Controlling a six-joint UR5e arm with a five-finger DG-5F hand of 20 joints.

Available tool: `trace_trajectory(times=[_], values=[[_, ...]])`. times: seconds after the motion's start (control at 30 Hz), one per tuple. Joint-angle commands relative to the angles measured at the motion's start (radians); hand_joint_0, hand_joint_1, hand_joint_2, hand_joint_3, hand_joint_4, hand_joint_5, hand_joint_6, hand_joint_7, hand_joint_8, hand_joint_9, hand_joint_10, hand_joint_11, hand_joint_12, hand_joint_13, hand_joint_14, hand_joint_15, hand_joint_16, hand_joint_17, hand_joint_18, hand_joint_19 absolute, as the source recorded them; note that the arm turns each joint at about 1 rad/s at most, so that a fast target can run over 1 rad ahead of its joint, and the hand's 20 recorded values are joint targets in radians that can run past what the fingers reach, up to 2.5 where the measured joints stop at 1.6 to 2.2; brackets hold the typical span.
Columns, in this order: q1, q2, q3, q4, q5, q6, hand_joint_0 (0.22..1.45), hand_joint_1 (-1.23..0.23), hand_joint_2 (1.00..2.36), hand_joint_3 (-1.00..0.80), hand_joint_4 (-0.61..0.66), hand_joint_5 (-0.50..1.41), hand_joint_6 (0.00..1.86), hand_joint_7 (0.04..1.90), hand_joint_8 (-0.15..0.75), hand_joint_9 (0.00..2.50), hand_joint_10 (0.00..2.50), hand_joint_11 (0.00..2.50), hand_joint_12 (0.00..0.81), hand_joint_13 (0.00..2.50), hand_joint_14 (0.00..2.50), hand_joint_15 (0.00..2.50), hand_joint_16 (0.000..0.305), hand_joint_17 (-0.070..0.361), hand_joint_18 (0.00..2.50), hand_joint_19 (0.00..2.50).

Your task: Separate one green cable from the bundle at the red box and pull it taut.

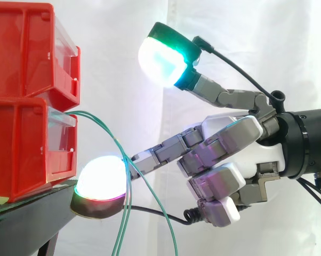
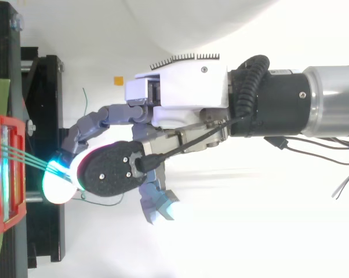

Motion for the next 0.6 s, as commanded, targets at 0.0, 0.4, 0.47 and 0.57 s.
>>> trace_trajectory(times=[0.0,0.4,0.47,0.57], values=[[-0.001,0.000,0.000,0.000,0.000,0.000,0.35,-0.26,1.00,-0.50,0.34,-0.01,0.50,0.69,0.342,1.79,0.02,0.40,0.417,1.59,0.01,0.35,0.091,0.205,2.16,0.00],[-0.001,0.000,-0.002,0.000,0.000,0.000,0.51,-0.31,1.00,-0.50,0.25,0.09,0.51,0.99,0.254,1.89,0.01,0.27,0.332,1.53,0.02,0.41,0.076,0.170,1.80,0.16],[0.001,0.000,0.000,0.000,0.000,0.001,0.55,-0.38,1.00,-0.50,0.23,0.10,0.51,1.04,0.241,1.88,0.01,0.28,0.320,1.50,0.02,0.42,0.073,0.164,1.72,0.19],[-0.001,0.000,0.000,0.000,0.000,0.001,0.61,-0.48,1.00,-0.50,0.20,0.11,0.51,1.09,0.235,1.89,0.01,0.32,0.307,1.47,0.02,0.43,0.070,0.157,1.61,0.23]])
